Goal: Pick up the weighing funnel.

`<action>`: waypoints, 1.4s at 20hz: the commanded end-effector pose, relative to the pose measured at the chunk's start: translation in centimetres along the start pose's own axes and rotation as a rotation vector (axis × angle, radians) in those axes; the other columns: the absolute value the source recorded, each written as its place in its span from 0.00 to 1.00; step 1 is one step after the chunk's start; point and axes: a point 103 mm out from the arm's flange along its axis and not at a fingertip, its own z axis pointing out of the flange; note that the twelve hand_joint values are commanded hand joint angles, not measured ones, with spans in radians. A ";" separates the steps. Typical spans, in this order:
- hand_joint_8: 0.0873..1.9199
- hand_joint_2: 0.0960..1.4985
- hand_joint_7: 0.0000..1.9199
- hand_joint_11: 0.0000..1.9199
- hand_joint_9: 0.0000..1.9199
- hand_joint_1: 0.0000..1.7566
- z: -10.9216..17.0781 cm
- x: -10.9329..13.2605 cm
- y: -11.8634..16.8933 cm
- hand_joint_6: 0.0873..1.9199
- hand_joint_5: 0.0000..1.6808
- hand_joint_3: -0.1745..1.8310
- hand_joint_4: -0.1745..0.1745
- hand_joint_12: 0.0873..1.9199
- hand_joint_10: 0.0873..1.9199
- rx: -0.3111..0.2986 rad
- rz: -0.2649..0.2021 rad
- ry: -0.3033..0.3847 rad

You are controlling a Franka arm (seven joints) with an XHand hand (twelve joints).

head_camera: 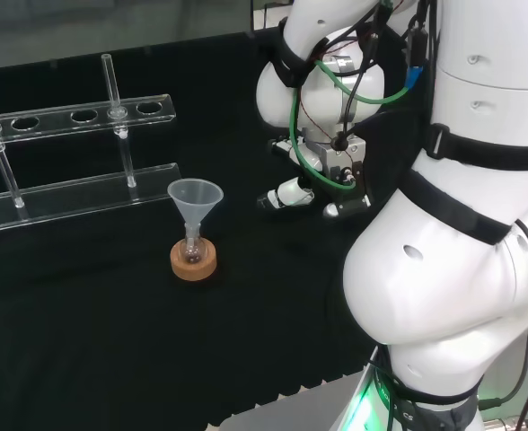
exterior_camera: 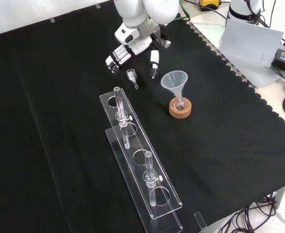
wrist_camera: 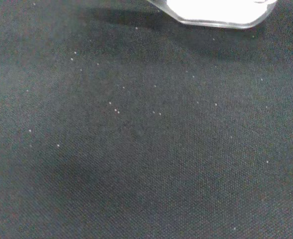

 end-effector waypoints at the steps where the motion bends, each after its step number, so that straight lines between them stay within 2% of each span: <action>1: 0.00 0.47 0.03 0.01 0.01 0.28 0.9 -0.2 0.1 0.00 0.00 0.10 0.59 0.01 0.00 0.027 0.000 0.009; 5: 0.00 0.48 0.03 0.00 0.01 0.29 1.5 -0.6 0.0 0.00 0.00 0.10 0.58 0.11 0.00 0.039 0.008 0.012; 12: 0.00 0.48 0.04 0.00 0.02 0.30 2.5 -1.5 -0.1 0.00 0.00 0.10 0.57 0.15 0.00 0.058 0.024 0.009; 16: 0.00 0.48 0.06 0.00 0.03 0.31 2.8 -1.5 -0.2 0.00 0.00 0.10 0.56 0.18 0.00 0.042 0.014 0.014; 19: 0.02 0.49 0.09 0.00 0.04 0.32 2.8 -1.5 -0.4 0.00 0.03 0.10 0.54 0.28 0.06 0.018 0.011 0.018; 23: 0.09 0.49 0.14 0.00 0.05 0.35 3.0 -1.5 -0.5 0.00 0.10 0.09 0.53 0.44 0.25 0.003 0.009 0.025; 25: 0.12 0.49 0.15 0.00 0.06 0.35 3.1 -1.6 -0.5 0.00 0.12 0.09 0.52 0.48 0.31 0.007 0.010 0.026; 28: 0.14 0.49 0.15 0.00 0.07 0.36 3.3 -1.6 -0.5 0.00 0.14 0.09 0.52 0.50 0.33 0.012 0.009 0.027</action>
